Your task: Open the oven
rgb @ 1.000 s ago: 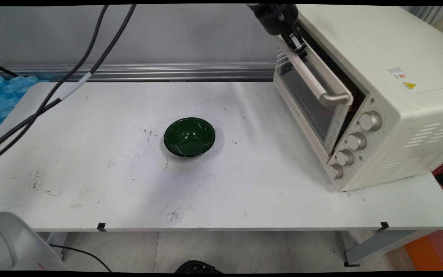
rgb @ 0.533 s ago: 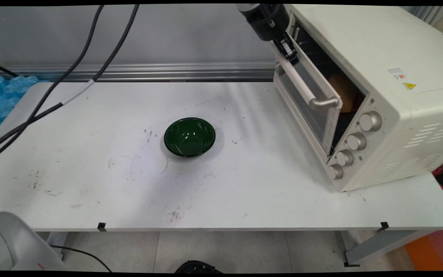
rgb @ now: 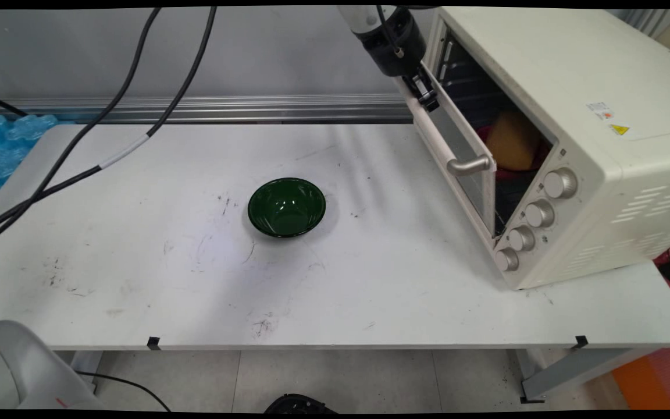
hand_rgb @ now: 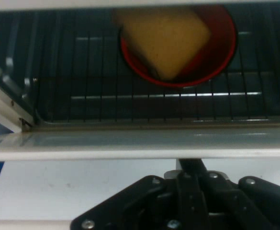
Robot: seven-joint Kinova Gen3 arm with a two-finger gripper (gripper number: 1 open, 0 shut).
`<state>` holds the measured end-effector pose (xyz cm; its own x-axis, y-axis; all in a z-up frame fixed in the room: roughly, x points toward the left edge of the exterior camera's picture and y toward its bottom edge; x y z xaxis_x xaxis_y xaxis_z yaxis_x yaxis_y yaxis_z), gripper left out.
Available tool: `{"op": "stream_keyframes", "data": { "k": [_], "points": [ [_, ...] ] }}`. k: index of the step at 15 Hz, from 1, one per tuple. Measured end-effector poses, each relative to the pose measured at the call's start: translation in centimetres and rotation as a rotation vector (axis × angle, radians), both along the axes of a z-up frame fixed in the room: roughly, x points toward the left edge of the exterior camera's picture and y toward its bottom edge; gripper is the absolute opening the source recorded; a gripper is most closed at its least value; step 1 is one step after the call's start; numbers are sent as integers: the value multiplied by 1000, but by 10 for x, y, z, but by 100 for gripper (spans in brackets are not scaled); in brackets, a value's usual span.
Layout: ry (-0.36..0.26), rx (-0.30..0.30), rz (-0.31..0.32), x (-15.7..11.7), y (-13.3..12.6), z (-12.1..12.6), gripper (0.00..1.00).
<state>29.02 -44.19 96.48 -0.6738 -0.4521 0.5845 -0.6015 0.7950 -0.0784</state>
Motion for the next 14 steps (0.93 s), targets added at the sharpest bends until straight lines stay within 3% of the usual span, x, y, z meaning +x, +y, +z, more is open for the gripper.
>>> {"op": "stream_keyframes", "data": {
  "k": [14],
  "points": [
    [-13, 38, 3, 24, 8, -36, 0]
  ]
}}
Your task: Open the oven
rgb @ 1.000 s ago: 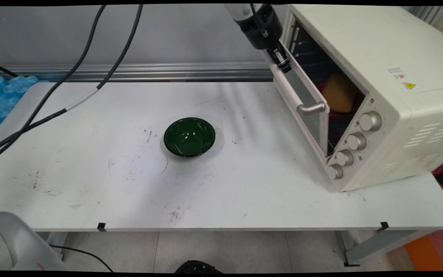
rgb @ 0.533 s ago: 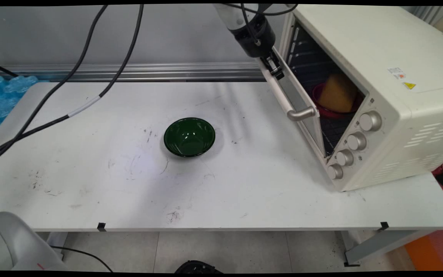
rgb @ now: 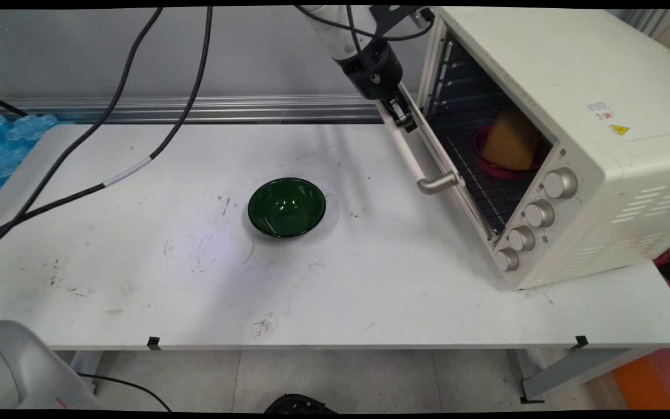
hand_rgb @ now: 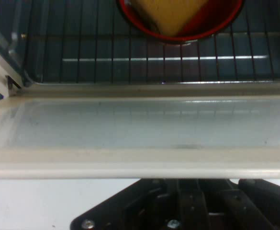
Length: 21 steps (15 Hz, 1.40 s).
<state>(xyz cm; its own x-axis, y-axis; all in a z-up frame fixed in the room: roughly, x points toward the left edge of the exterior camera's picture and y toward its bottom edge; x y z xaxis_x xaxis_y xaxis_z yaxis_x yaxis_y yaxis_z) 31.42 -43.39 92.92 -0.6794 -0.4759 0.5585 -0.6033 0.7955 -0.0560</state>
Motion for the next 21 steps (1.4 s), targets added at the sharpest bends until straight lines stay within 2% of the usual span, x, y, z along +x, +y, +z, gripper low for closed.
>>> {"op": "stream_keyframes", "data": {
  "k": [21],
  "points": [
    [58, 10, -52, 51, 14, -59, 0]
  ]
}}
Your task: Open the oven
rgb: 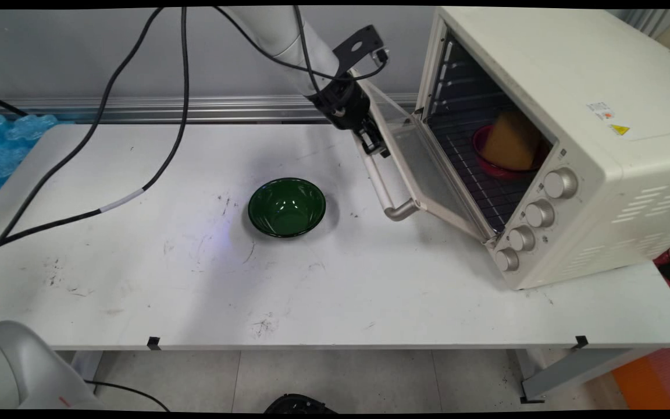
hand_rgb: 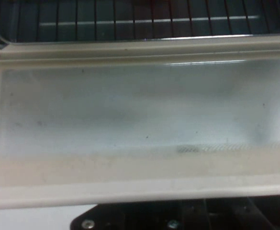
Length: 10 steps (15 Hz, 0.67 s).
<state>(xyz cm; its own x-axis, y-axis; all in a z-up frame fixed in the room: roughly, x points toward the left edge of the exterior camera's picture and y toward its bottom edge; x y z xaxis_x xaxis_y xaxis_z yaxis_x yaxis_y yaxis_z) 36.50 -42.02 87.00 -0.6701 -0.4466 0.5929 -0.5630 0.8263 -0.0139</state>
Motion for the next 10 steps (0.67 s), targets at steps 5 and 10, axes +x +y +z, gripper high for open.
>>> {"op": "stream_keyframes", "data": {
  "k": [5, 10],
  "points": [
    [13, 2, -2, 13, 4, -10, 0],
    [29, 4, -8, 27, 9, -22, 0]
  ]
}}
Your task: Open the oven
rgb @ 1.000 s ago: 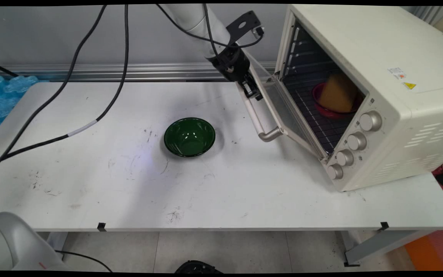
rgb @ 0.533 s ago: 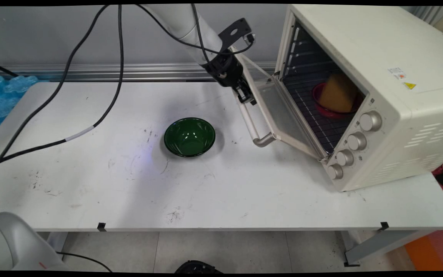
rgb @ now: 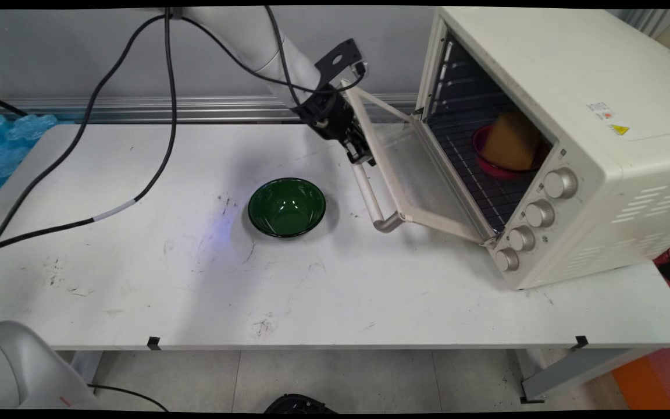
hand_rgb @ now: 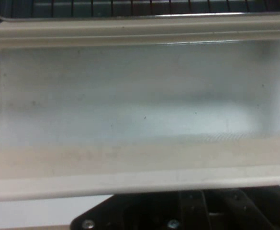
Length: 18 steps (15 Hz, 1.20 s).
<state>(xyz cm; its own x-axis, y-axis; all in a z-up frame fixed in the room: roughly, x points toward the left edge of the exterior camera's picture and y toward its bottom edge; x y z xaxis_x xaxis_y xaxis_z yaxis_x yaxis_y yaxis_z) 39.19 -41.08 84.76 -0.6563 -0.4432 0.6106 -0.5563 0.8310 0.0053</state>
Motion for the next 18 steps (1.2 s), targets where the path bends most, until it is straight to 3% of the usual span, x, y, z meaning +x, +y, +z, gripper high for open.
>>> {"op": "stream_keyframes", "data": {
  "k": [18],
  "points": [
    [69, 5, 18, 39, 12, -34, 0]
  ]
}}
